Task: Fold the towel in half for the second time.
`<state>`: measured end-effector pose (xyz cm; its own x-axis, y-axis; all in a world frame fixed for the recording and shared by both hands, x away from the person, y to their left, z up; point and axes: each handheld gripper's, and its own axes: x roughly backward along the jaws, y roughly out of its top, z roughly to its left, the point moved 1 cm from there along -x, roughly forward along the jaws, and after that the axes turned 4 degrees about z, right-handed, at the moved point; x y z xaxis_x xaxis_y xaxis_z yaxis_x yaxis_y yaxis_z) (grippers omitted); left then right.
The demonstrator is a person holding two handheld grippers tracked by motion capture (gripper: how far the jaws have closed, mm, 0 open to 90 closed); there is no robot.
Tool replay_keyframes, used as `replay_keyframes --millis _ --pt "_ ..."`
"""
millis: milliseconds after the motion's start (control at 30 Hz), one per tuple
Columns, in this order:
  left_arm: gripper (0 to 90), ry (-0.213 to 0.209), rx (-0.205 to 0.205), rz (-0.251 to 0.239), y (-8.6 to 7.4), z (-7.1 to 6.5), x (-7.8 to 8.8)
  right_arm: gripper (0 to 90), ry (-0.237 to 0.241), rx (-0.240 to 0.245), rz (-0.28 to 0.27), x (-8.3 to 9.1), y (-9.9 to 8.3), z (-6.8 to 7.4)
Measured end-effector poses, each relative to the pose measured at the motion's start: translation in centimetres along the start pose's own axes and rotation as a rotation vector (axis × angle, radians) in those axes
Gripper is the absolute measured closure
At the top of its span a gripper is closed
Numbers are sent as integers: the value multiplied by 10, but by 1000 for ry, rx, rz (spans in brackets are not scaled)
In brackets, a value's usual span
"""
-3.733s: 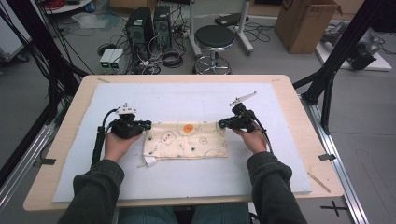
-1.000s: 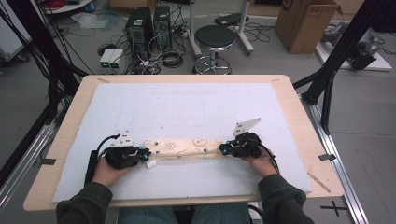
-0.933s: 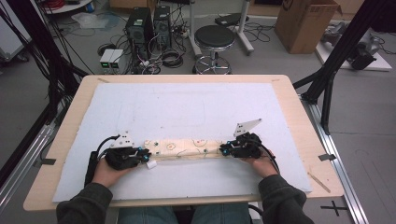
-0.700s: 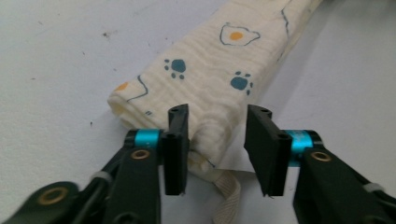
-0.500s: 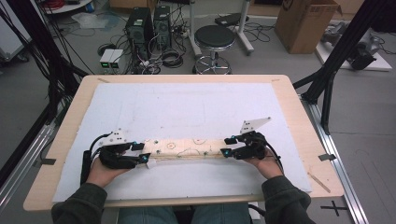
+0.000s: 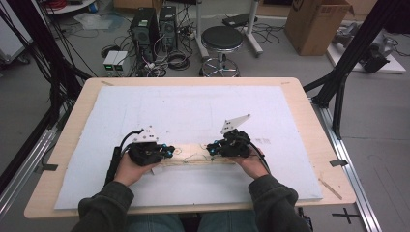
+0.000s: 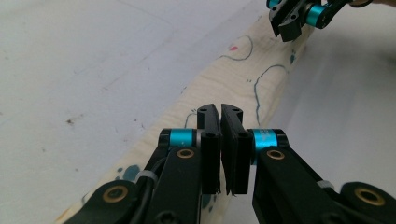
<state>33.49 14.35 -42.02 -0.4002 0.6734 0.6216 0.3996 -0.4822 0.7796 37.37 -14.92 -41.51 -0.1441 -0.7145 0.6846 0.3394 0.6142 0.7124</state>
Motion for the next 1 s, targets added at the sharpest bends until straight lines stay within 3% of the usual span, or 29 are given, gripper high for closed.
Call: replay_keyframes --millis 167,300,400,700,1000 --pt "856 12 -34 78 -3 0 -10 827 16 20 67 -16 -1 2" --pt "838 29 -28 108 -10 4 -11 826 9 36 121 -21 -9 3" --pt "823 39 -23 126 -18 7 -8 817 8 41 114 -19 -15 5" --pt "746 38 -14 85 -26 14 9 752 -46 31 68 4 -25 0" --pt "702 66 -21 111 -36 20 20 702 -114 26 106 20 -46 -7"
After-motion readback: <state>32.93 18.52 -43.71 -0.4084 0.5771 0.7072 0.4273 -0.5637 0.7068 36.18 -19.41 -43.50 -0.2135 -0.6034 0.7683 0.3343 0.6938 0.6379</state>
